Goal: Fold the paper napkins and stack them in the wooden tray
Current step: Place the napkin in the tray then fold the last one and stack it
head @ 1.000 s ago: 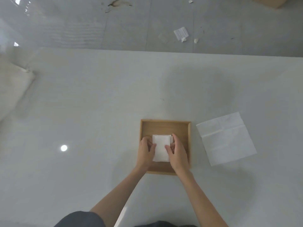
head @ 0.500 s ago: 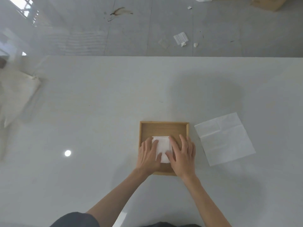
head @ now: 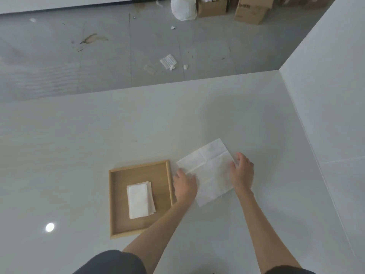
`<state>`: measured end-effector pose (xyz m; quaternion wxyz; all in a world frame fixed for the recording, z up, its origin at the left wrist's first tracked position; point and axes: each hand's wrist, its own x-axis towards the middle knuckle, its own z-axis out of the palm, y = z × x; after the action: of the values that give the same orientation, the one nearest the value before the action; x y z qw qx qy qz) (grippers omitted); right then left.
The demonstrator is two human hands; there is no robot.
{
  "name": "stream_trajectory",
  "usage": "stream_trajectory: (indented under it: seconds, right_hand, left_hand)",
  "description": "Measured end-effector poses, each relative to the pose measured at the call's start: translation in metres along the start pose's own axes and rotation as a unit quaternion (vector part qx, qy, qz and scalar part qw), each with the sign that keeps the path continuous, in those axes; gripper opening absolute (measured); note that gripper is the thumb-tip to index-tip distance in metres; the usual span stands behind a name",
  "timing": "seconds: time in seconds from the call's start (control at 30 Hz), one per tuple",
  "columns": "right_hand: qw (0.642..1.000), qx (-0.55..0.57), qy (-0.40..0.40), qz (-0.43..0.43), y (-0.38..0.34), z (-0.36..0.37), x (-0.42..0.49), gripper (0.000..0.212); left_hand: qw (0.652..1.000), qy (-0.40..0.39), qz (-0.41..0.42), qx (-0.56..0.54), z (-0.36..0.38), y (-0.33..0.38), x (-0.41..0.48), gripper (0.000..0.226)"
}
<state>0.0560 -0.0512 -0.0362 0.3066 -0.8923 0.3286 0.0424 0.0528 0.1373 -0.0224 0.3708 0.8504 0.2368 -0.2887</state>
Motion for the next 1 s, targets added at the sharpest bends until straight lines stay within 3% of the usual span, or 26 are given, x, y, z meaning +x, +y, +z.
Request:
stream_trajectory:
  seconds: [0.1, 0.27, 0.37, 0.43, 0.53, 0.63, 0.73, 0.83, 0.93, 1.0]
  right_hand:
    - [0.999, -0.033, -0.033, 0.018, 0.003, 0.006, 0.009, 0.051]
    - [0.997, -0.047, -0.040, 0.055, -0.007, 0.013, 0.015, 0.038]
    - [0.995, -0.009, -0.103, 0.000, -0.017, 0.001, 0.018, 0.032]
    - [0.986, 0.017, -0.142, -0.084, -0.030, -0.019, 0.013, 0.034]
    - [0.958, -0.008, -0.192, -0.214, -0.062, -0.060, -0.001, 0.041]
    - [0.911, -0.026, -0.278, -0.304, -0.108, -0.113, -0.028, 0.043]
    - [0.874, -0.013, -0.321, -0.365, -0.156, -0.171, -0.065, 0.040]
    - [0.843, -0.004, -0.329, -0.425, -0.203, -0.227, -0.104, 0.041]
    - [0.824, -0.001, -0.307, -0.476, -0.242, -0.277, -0.143, 0.041]
    - [0.827, 0.027, -0.242, -0.507, -0.260, -0.302, -0.161, 0.037]
  left_hand:
    - [0.996, 0.019, -0.081, -0.014, 0.010, 0.012, 0.009, 0.061]
    - [0.997, 0.030, -0.071, -0.017, 0.007, 0.010, 0.012, 0.056]
    - [0.994, 0.019, -0.089, -0.053, 0.008, 0.013, 0.001, 0.073]
    - [0.996, 0.031, -0.035, -0.070, 0.003, 0.019, -0.011, 0.084]
    - [0.985, 0.025, 0.117, -0.127, -0.030, 0.027, -0.028, 0.091]
    - [0.958, -0.063, 0.197, -0.198, -0.088, 0.039, -0.048, 0.094]
    - [0.925, -0.167, 0.294, -0.176, -0.148, 0.051, -0.077, 0.096]
    - [0.897, -0.210, 0.371, -0.118, -0.200, 0.063, -0.121, 0.078]
    - [0.885, -0.148, 0.396, -0.196, -0.237, 0.067, -0.161, 0.042]
    - [0.868, -0.112, 0.414, -0.250, -0.257, 0.066, -0.183, 0.017]
